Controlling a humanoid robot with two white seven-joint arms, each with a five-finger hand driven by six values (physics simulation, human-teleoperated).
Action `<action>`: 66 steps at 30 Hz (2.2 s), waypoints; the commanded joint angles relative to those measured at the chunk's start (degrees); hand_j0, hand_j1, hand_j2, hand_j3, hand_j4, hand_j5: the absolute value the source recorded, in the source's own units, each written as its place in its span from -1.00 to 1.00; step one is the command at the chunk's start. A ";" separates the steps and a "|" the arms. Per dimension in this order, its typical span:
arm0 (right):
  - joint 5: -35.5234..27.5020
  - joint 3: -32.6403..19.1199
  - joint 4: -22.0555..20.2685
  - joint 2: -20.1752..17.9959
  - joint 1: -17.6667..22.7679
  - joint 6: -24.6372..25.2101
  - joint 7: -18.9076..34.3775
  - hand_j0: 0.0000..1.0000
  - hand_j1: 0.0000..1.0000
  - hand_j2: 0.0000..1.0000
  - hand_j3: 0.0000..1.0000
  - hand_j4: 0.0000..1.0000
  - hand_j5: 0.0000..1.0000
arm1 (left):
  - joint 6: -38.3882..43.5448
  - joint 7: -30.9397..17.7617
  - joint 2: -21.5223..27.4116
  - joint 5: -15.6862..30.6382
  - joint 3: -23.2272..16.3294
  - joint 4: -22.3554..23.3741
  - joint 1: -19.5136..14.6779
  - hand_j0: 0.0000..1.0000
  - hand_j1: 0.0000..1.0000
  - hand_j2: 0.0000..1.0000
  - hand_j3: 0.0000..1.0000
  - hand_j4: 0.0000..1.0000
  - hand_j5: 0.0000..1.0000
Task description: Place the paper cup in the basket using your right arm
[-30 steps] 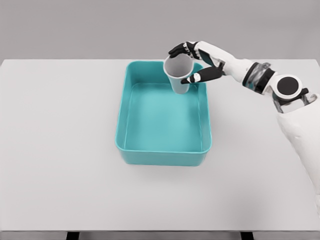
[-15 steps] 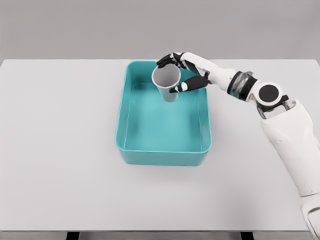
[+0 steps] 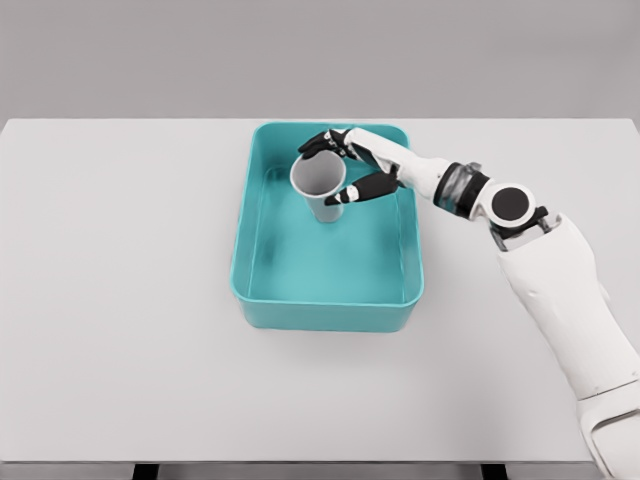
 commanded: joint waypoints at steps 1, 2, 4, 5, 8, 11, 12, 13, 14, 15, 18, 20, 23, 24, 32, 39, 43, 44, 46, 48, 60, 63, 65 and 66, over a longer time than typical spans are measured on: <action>-0.10 -0.05 0.18 0.17 0.00 -0.12 -0.02 0.44 0.44 0.44 0.44 0.44 0.44 | 0.00 -0.01 0.00 0.00 0.00 0.01 0.09 1.00 1.00 1.00 1.00 1.00 1.00; -0.10 -0.05 0.18 0.17 0.09 -0.20 -0.02 0.44 0.44 0.44 0.44 0.44 0.44 | 0.00 -0.01 0.00 0.00 0.00 0.01 0.09 1.00 1.00 1.00 1.00 1.00 1.00; -0.10 -0.05 0.27 0.17 0.44 -0.29 -0.02 0.45 0.45 0.45 0.45 0.45 0.45 | 0.00 -0.01 0.00 0.00 0.00 0.01 0.09 1.00 1.00 1.00 1.00 1.00 1.00; -0.10 -0.05 0.18 0.09 0.62 -0.29 -0.02 0.45 0.45 0.45 0.45 0.45 0.45 | 0.00 -0.01 0.00 0.00 0.00 0.01 0.00 1.00 1.00 1.00 1.00 1.00 1.00; -0.10 -0.05 0.27 0.17 0.70 -0.64 -0.02 0.48 0.48 0.48 0.48 0.48 0.48 | 0.00 -0.01 0.00 0.00 0.00 0.01 0.09 1.00 1.00 1.00 1.00 1.00 1.00; -0.19 -0.05 0.09 0.09 1.14 -1.08 -0.02 0.53 0.53 0.53 0.53 0.53 0.53 | 0.00 -0.01 0.00 0.00 0.00 0.01 0.00 1.00 1.00 1.00 1.00 1.00 1.00; -0.19 -0.13 0.09 0.09 1.41 -1.08 -0.02 0.62 0.62 0.62 0.62 0.62 0.62 | 0.00 -0.01 0.00 0.00 0.00 0.01 0.00 1.00 1.00 1.00 1.00 1.00 1.00; -0.19 -0.13 -0.17 0.09 1.41 -1.08 -0.02 0.66 0.66 0.66 0.66 0.66 0.66 | 0.00 -0.01 0.00 0.00 0.00 0.01 0.00 1.00 1.00 1.00 1.00 1.00 1.00; -0.19 -0.13 -0.17 0.09 1.49 -1.08 -0.02 0.68 0.68 0.68 0.68 0.68 0.68 | 0.00 -0.01 0.00 0.00 0.00 0.01 0.00 1.00 1.00 1.00 1.00 1.00 1.00; -0.19 -0.13 -0.17 0.09 1.58 -1.08 -0.02 0.73 0.73 0.73 0.73 0.73 0.73 | 0.00 -0.01 0.00 0.00 0.00 0.01 0.00 1.00 1.00 1.00 1.00 1.00 1.00; -0.19 -0.31 -0.44 0.09 1.93 -1.08 -0.02 0.75 0.75 0.75 0.75 0.75 0.75 | 0.00 -0.01 0.00 0.00 0.00 0.01 0.00 1.00 1.00 1.00 1.00 1.00 1.00; -0.19 -0.48 -0.61 0.09 2.02 -1.08 -0.02 0.75 0.75 0.75 0.75 0.75 0.75 | 0.00 -0.01 0.00 0.00 0.00 0.01 0.09 1.00 1.00 1.00 1.00 1.00 1.00; -0.19 -0.57 -0.87 0.00 2.02 -1.00 -0.02 0.76 0.76 0.76 0.76 0.76 0.76 | 0.00 -0.01 0.00 0.00 0.00 0.01 0.00 1.00 1.00 1.00 1.00 1.00 1.00; -0.19 -0.57 -1.14 -0.18 2.02 -1.00 -0.02 0.80 0.80 0.80 0.80 0.80 0.80 | 0.00 -0.01 0.00 0.00 0.00 0.01 0.00 1.00 1.00 1.00 1.00 1.00 1.00; -0.28 -0.66 -1.32 -0.44 2.11 -1.00 -0.02 0.82 0.82 0.82 0.82 0.82 0.82 | 0.00 -0.01 0.00 0.00 0.00 0.01 0.09 1.00 1.00 1.00 1.00 1.00 1.00; -0.28 -0.75 -1.32 -0.71 2.11 -1.00 -0.02 0.89 0.89 0.89 0.89 0.89 0.89 | 0.00 -0.01 0.00 0.00 0.00 0.01 0.00 1.00 1.00 1.00 1.00 1.00 1.00; -0.36 -0.75 -1.40 -0.88 2.11 -1.00 -0.02 0.90 0.90 0.90 0.90 0.90 0.90 | 0.00 -0.01 0.00 0.00 0.00 0.01 0.00 1.00 1.00 1.00 1.00 1.00 1.00; -0.36 -0.75 -1.40 -0.97 2.11 -1.00 -0.02 0.94 0.94 0.94 0.94 0.94 0.94 | 0.00 -0.01 0.00 0.00 0.00 0.01 0.00 1.00 1.00 1.00 1.00 1.00 1.00; -0.36 -0.75 -1.49 -0.97 2.20 -1.00 -0.02 0.96 0.96 0.96 0.96 0.96 0.96 | 0.00 -0.01 0.00 0.00 0.00 0.01 0.00 1.00 1.00 1.00 1.00 1.00 1.00; -0.36 -0.75 -1.49 -0.97 2.20 -1.00 -0.02 0.96 0.96 0.96 0.96 0.96 0.96 | 0.00 -0.01 0.00 0.00 0.00 0.01 0.09 1.00 1.00 1.00 1.00 1.00 1.00; -0.98 -3.21 -3.77 -4.84 2.55 -0.65 -0.02 0.97 0.97 0.97 0.97 0.97 0.97 | 0.00 -0.01 0.00 0.00 0.00 0.01 0.00 1.00 1.00 1.00 1.00 1.00 1.00; -1.51 -5.23 -9.40 -6.68 2.90 -0.03 -0.02 0.98 0.98 0.98 0.98 0.98 0.98 | 0.00 -0.01 0.00 0.00 0.00 0.01 0.00 1.00 1.00 1.00 1.00 1.00 1.00; -1.86 -8.13 -12.65 -7.91 4.48 0.94 -0.02 0.98 0.98 0.98 0.98 0.98 0.98 | 0.00 -0.01 0.00 0.00 0.00 0.01 0.00 1.00 1.00 1.00 1.00 1.00 1.00; -2.82 -9.53 -14.23 -8.79 5.71 0.94 -0.02 0.98 0.98 0.98 0.98 0.98 0.98 | 0.00 -0.01 0.00 0.00 0.00 0.01 0.09 1.00 1.00 1.00 1.00 1.00 1.00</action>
